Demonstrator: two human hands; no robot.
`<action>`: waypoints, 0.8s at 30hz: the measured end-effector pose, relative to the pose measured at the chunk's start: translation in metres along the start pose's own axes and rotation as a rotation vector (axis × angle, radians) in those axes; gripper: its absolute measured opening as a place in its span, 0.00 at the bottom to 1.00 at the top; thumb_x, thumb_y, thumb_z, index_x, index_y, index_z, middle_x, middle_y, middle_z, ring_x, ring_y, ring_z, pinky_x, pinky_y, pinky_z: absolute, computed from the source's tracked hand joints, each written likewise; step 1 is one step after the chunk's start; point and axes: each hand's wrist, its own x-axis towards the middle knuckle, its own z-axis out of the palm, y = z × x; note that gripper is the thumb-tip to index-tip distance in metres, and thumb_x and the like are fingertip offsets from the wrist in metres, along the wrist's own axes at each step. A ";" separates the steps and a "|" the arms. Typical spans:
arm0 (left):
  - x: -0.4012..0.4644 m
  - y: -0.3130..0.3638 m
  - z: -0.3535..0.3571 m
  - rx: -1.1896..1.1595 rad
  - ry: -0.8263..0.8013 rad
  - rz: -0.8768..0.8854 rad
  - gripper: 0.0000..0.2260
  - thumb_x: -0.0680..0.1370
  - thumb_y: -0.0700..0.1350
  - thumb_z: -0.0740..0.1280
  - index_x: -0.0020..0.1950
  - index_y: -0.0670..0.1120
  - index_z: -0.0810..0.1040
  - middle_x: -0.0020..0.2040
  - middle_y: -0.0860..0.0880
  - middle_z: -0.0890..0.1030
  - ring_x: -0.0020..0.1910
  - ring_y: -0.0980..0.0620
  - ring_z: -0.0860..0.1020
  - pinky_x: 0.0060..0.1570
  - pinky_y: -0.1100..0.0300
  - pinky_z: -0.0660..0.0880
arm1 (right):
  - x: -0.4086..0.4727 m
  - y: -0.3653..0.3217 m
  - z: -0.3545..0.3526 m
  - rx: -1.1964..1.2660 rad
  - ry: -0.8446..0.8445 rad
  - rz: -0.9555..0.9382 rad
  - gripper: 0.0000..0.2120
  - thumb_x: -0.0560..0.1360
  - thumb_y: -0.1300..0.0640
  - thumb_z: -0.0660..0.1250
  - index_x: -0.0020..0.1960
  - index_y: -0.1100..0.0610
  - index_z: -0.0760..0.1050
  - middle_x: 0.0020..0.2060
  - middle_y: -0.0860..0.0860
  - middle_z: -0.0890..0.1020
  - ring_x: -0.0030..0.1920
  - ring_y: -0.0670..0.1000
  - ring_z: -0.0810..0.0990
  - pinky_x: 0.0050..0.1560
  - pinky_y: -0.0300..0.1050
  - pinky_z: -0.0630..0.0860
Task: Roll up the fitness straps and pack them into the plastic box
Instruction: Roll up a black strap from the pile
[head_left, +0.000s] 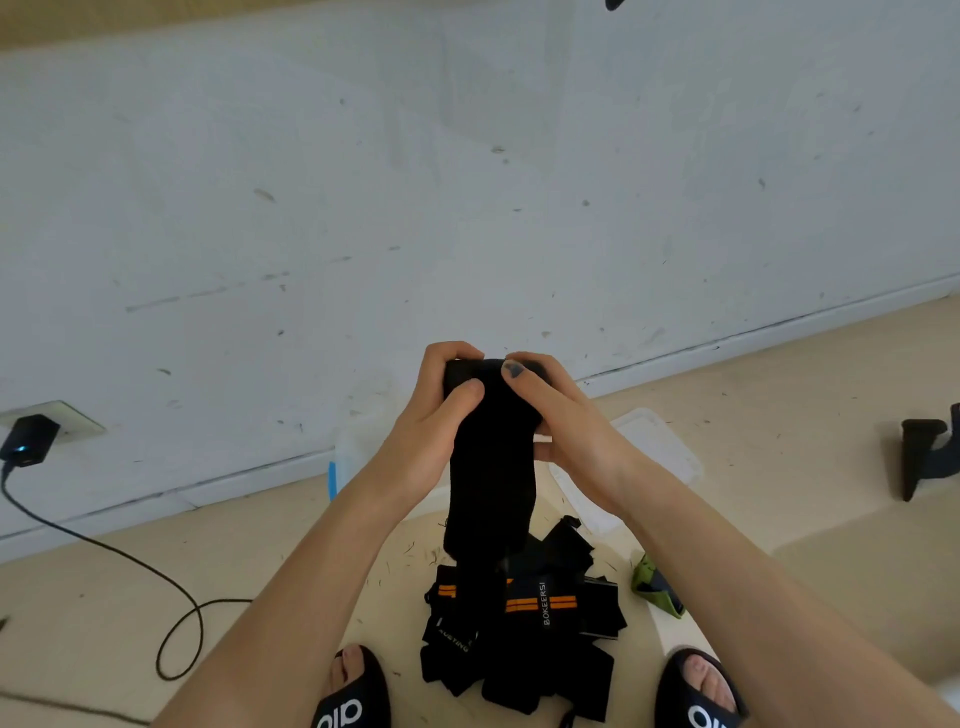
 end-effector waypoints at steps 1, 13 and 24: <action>0.000 0.001 0.000 0.004 0.004 0.006 0.10 0.86 0.41 0.57 0.64 0.54 0.68 0.58 0.49 0.76 0.50 0.62 0.79 0.50 0.65 0.78 | 0.000 0.000 0.000 0.004 -0.014 0.034 0.16 0.82 0.40 0.63 0.67 0.44 0.74 0.57 0.48 0.84 0.56 0.49 0.86 0.59 0.54 0.83; 0.000 -0.002 -0.005 -0.056 0.012 -0.067 0.10 0.83 0.53 0.59 0.64 0.60 0.68 0.64 0.49 0.75 0.60 0.51 0.79 0.59 0.53 0.80 | 0.001 0.003 0.001 0.032 -0.012 -0.116 0.11 0.82 0.55 0.68 0.64 0.48 0.74 0.55 0.60 0.84 0.55 0.62 0.85 0.61 0.61 0.82; -0.002 0.001 -0.006 -0.009 0.037 -0.022 0.14 0.83 0.36 0.60 0.61 0.53 0.69 0.57 0.47 0.77 0.49 0.57 0.81 0.43 0.64 0.79 | 0.002 0.003 0.001 0.030 0.013 -0.045 0.10 0.83 0.50 0.67 0.62 0.50 0.78 0.54 0.56 0.84 0.54 0.54 0.86 0.60 0.60 0.83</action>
